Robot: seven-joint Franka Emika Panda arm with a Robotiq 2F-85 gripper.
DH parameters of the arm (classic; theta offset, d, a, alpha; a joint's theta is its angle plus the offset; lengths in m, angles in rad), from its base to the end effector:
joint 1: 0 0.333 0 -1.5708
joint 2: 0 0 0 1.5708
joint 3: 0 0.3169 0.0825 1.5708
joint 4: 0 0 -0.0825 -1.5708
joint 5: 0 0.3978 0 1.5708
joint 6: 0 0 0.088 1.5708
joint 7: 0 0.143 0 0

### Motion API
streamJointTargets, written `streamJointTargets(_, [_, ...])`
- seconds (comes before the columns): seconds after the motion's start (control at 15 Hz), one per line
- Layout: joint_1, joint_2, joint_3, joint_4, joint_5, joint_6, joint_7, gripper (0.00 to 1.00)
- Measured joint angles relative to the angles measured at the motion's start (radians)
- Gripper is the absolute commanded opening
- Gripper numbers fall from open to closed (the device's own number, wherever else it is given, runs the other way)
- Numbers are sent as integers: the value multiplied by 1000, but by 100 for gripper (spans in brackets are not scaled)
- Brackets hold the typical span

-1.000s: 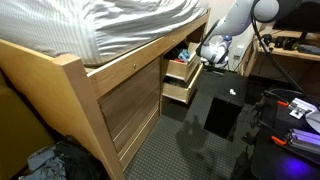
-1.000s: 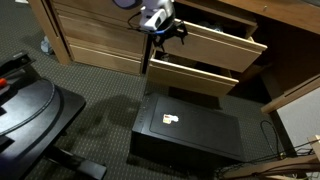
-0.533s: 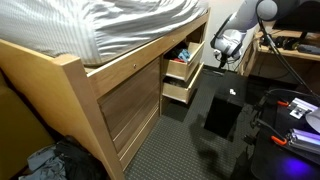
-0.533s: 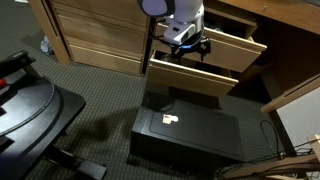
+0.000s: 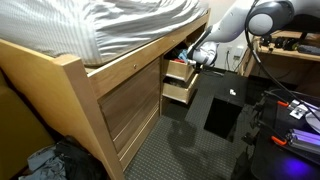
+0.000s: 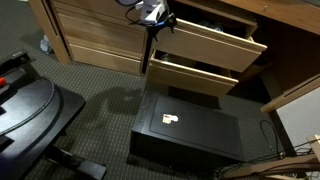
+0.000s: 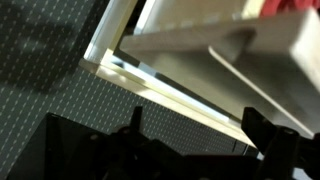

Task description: Close the top drawer

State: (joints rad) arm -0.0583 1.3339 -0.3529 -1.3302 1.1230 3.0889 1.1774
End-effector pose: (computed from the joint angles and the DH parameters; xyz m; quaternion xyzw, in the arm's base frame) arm 0.6510 -0.3083 -0.0439 -0.3710 0.8887 -0.2340 0.1333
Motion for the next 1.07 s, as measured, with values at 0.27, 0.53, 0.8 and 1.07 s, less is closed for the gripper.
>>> streamJointTargets(0.27, [10, 69, 3, 84, -28, 27, -47, 100])
streamJointTargets(0.53, [7, 72, 3, 99, -28, 27, -55, 100])
streamJointTargets(0.8, [11, 73, -5, 100, -28, 11, -40, 100])
streamJointTargets(1.07, [31, 121, -43, 207, -89, -45, 53, 100])
